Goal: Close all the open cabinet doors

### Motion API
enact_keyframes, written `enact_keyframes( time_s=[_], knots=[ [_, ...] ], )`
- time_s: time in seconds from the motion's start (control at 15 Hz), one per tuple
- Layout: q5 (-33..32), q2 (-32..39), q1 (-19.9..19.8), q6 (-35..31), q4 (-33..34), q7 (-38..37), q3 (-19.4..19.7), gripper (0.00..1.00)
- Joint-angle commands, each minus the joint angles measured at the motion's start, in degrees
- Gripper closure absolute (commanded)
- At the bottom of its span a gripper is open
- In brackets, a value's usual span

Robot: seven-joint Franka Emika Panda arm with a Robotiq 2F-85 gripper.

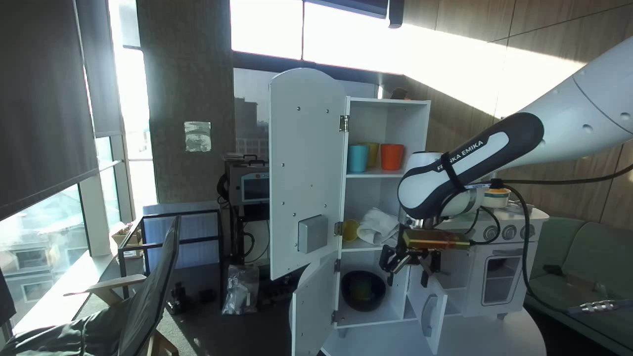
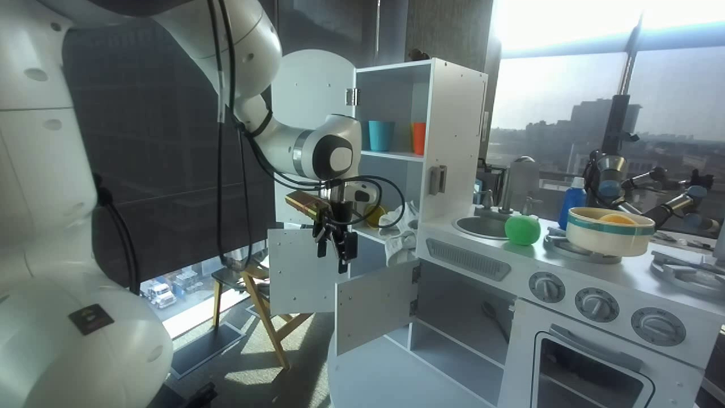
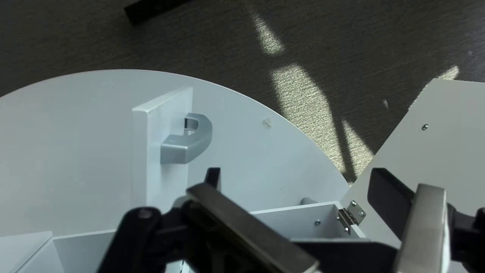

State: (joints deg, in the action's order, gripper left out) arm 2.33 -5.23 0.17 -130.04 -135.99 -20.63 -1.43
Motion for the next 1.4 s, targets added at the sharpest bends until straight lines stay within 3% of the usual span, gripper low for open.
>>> enact_keyframes(
  time_s=[0.0, 0.2, 0.33, 0.47, 0.87, 1.33],
  knots=[
    [-1.3, 2.8, -1.4, 0.8, 2.1, -1.8, 1.1, 0.0],
    [-4.2, 5.6, -2.9, -2.4, 2.6, -3.8, 2.7, 0.0],
    [-9.9, 5.9, -3.3, -5.1, 2.1, -8.5, 3.4, 0.0],
    [-15.4, 6.7, -4.0, -6.9, 2.4, -17.0, 4.5, 0.0],
    [-23.5, 8.5, -3.9, -6.1, 3.6, -33.3, 6.6, 0.0],
    [-23.5, 8.2, -3.5, -5.2, 3.2, -33.0, 6.3, 0.0]
  ],
)
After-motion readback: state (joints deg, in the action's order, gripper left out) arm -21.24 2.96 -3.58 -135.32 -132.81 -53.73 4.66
